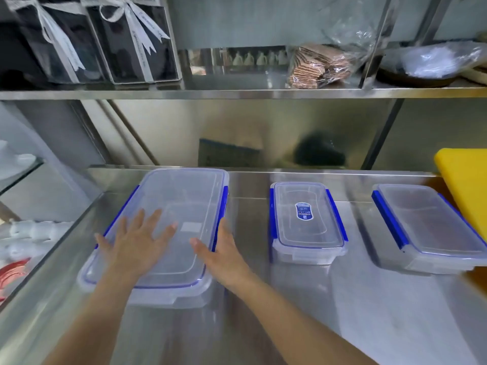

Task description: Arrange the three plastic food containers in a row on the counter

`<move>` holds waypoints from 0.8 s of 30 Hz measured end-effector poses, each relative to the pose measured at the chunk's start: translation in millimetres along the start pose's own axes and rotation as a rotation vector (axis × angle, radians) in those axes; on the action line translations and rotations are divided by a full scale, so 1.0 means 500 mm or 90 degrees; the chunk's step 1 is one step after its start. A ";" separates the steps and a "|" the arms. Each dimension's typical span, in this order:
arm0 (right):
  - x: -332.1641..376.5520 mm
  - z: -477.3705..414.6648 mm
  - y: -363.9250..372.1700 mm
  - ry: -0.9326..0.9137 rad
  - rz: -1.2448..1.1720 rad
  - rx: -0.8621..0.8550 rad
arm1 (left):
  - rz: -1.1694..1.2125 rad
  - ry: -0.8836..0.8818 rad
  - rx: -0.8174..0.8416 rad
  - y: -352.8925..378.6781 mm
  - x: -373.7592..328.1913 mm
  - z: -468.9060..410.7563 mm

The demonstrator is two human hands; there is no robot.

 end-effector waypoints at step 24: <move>0.104 0.050 -0.067 0.000 0.158 -0.044 | -0.007 0.015 -0.050 -0.040 -0.020 0.026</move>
Point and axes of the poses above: each hand's wrist, its own z-axis away from the middle knuckle, its own y-axis out of the palm, x = y × z, the point moved 1 cm from there along -z, towards the middle knuckle, and after that the axes turned 5 degrees about x, right-handed, at the moved point
